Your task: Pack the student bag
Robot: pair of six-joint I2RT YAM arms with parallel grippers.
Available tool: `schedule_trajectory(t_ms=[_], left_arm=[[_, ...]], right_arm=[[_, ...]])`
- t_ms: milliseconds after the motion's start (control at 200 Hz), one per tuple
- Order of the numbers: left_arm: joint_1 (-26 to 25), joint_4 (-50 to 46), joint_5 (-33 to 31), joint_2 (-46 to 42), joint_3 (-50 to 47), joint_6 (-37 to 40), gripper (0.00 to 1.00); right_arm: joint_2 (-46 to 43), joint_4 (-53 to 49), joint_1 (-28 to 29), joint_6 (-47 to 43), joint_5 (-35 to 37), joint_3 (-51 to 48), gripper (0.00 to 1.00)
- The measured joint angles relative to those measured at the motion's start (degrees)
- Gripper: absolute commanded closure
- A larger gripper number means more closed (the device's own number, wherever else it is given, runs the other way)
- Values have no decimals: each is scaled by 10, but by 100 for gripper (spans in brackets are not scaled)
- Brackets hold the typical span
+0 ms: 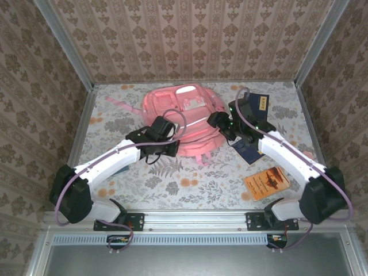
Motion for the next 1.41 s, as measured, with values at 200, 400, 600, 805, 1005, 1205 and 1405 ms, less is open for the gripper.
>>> schedule_trajectory(t_ms=[200,400,600,805,1005,1205,1405], left_arm=[[-24,40,32,37,27,0,100],[-36,55,50,69,35,0,100],[-36,53,49,70,35,0,100],[-36,53,47,70,35,0,100],[-40,41,30,69,34,3,100],[-19,15,20,24,14,27,100],[41,12,26,-24,-24,40,100]], right_arm=[[-9,-2,24,113,-19,-49,39],[43,7,48,175,-55,-50,40],[76,3,61,209,-57,-37,49],[86,0,61,235,-50,-35,73],[89,0,61,232,-34,-35,91],[82,21,61,176,-37,-36,96],[70,43,61,156,-42,-36,96]])
